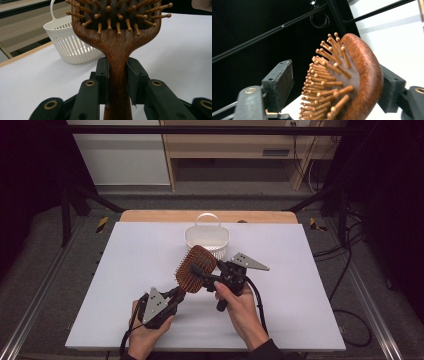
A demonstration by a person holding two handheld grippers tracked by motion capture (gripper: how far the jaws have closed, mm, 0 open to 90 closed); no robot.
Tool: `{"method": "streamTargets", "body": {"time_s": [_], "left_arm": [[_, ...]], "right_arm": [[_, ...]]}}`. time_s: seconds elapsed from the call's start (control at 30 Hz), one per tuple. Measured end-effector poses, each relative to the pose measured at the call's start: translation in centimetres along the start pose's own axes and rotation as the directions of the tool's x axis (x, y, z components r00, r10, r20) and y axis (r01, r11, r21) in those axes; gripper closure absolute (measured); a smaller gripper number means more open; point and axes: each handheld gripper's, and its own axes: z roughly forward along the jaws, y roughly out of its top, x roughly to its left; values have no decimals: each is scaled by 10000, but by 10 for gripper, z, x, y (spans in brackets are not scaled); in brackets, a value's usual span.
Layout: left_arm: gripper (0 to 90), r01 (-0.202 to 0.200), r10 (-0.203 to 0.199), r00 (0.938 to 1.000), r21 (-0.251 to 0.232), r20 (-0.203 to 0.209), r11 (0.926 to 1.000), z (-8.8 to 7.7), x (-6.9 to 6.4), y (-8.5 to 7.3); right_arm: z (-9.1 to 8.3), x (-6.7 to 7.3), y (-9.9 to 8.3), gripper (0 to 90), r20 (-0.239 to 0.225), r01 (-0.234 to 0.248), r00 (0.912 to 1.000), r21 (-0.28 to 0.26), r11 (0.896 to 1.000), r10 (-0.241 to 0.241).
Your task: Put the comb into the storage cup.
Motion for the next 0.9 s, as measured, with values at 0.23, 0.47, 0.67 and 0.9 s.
{"method": "streamTargets", "body": {"time_s": [0.23, 0.47, 0.67, 0.9], "left_arm": [[723, -102, 100, 9999, -258, -57, 9996, -1, 1, 0], [723, 23, -22, 10000, -216, 19, 9998, 0, 2, -2], [723, 184, -183, 9998, -183, 100, 9997, 3, 3, -5], [722, 304, -303, 9995, -537, 22, 9981, -1, 4, -5]], "right_arm": [[3, 1, 1, 335, -142, -269, 9995, 102, 9996, 271], [6, 1, -1, 406, -229, -642, 9976, 267, 9976, 649], [7, 2, -1, 444, -259, -840, 9961, 245, 9962, 847], [10, 11, 4, 487, -92, -554, 9984, 356, 9978, 558]]}}
